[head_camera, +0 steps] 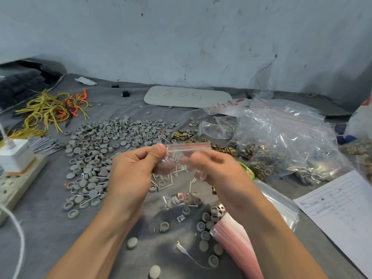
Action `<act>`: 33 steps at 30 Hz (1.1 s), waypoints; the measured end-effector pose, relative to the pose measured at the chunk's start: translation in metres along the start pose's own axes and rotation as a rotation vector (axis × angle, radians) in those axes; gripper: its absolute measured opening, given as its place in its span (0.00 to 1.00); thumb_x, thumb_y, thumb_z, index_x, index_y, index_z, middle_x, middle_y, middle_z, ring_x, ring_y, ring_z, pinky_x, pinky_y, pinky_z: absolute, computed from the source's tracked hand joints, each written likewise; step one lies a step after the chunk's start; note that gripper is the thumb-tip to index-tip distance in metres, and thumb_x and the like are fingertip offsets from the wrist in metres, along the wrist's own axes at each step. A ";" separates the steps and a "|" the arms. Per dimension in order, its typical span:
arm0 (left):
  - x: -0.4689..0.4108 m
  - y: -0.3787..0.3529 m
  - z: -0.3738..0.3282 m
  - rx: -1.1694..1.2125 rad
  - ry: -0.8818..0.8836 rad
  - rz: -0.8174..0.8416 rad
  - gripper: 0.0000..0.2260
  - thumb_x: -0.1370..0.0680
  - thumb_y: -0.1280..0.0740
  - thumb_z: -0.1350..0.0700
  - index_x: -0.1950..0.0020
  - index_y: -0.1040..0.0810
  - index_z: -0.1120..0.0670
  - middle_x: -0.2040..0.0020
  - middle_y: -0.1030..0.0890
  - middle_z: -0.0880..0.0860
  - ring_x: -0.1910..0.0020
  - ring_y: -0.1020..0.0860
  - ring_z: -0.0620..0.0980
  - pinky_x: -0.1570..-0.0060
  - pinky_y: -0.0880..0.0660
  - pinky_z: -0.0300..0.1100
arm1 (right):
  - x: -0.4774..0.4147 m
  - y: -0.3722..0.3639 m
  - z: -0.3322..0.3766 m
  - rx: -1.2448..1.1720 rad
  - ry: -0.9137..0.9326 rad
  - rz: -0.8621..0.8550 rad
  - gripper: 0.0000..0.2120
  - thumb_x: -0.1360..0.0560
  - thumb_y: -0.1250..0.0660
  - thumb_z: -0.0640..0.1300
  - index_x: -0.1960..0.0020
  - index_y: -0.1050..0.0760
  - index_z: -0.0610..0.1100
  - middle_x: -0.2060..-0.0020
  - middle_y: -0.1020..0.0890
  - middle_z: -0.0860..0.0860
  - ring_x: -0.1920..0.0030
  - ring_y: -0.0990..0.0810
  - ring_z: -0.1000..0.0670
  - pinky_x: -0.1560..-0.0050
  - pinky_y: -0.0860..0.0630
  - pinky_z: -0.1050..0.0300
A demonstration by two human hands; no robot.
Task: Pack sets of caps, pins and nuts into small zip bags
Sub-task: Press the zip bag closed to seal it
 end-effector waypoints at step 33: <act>0.004 -0.248 0.060 -0.179 0.308 0.448 0.31 0.29 0.22 0.68 0.28 0.28 0.58 0.44 0.15 0.57 0.49 0.15 0.54 0.54 0.18 0.44 | 0.101 0.231 -0.009 -0.001 -0.028 -1.146 0.09 0.26 0.23 0.44 0.47 0.16 0.50 0.52 0.12 0.50 0.52 0.14 0.46 0.47 0.16 0.45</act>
Point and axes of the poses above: each hand's wrist, its own x-axis away from the middle knuckle, its own y-axis out of the back of the hand, z = x × y, the point moved 9 cm from there along -x, towards the middle knuckle
